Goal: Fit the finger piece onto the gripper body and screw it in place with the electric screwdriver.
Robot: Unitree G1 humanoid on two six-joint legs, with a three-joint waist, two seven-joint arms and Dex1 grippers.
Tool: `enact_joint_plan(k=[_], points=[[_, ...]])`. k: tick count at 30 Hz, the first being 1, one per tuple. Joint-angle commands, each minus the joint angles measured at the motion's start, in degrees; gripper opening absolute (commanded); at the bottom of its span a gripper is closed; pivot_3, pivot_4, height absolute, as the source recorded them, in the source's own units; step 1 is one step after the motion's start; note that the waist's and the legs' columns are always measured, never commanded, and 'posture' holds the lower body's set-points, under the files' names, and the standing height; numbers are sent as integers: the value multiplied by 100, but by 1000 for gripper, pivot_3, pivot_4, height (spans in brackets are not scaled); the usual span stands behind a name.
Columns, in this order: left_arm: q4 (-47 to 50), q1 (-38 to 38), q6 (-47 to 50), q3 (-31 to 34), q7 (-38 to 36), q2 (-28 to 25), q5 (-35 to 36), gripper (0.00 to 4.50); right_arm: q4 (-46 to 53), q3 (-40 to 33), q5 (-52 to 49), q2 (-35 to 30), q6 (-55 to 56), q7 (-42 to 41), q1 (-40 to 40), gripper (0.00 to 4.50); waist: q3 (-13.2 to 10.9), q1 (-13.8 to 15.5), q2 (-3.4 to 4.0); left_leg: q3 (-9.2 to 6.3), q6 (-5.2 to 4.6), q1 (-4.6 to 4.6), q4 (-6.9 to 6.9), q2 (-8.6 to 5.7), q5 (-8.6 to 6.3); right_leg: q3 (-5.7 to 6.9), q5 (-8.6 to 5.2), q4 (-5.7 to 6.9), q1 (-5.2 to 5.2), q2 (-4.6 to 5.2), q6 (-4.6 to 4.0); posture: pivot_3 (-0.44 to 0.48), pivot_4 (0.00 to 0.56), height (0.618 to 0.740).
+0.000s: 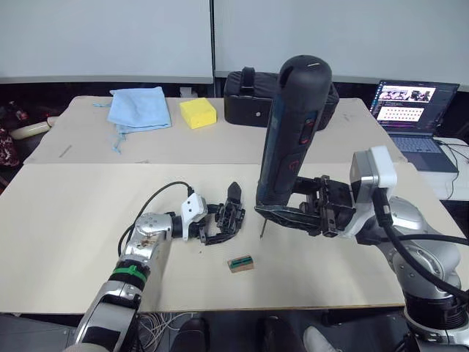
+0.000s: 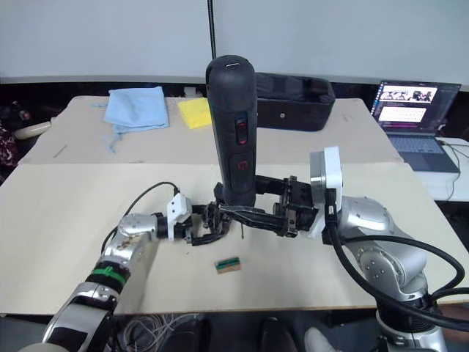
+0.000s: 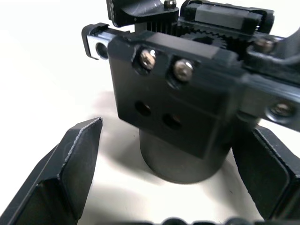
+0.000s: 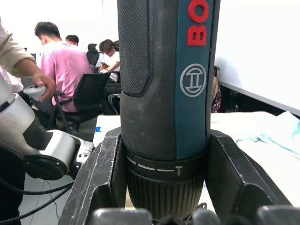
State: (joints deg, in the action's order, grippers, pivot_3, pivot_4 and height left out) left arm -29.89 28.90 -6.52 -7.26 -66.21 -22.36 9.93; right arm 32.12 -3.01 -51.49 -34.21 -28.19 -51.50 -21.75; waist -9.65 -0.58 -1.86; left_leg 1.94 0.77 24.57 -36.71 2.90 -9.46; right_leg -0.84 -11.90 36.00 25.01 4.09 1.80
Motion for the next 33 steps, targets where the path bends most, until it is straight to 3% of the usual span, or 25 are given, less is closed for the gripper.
enact_joint_plan(k=[1,13,25,28,31,33], points=[[508,-381,461,26,308,-96,-36,4417,219,-220,-198,1,84,-1,-52,1899,0,-22,0,0,0,0,0,0,0,0,0,0,0,0,0,0,150,740],[1874,-1004,1365,-251,875,136,-28,4417,76,-180,-93,2,136,-156,-105,1899,0,-6,0,0,0,2,0,-5,0,0,-1,-4,0,5,-1,0,150,740],[1893,-907,1622,-347,1419,320,-181,4417,46,-158,-16,51,169,-205,-87,1899,0,122,0,0,0,3,-1,-9,0,1,-1,-7,-1,9,0,0,150,740],[1788,-832,1583,-434,1382,346,-222,3617,55,-167,-14,52,161,-212,-92,1899,0,144,0,0,0,3,-1,-11,0,1,-1,-7,-2,11,1,0,150,740],[1756,-807,1535,-482,1328,339,-226,2285,69,-184,-48,46,135,-197,-131,1899,0,144,0,0,0,3,-1,-12,0,1,-1,-9,-3,13,1,0,150,740],[1754,-803,1492,-496,1306,323,-240,2283,83,-190,-98,36,97,-183,-197,1899,0,144,0,0,0,3,-1,-12,0,2,-1,-9,-3,13,1,0,150,740]])
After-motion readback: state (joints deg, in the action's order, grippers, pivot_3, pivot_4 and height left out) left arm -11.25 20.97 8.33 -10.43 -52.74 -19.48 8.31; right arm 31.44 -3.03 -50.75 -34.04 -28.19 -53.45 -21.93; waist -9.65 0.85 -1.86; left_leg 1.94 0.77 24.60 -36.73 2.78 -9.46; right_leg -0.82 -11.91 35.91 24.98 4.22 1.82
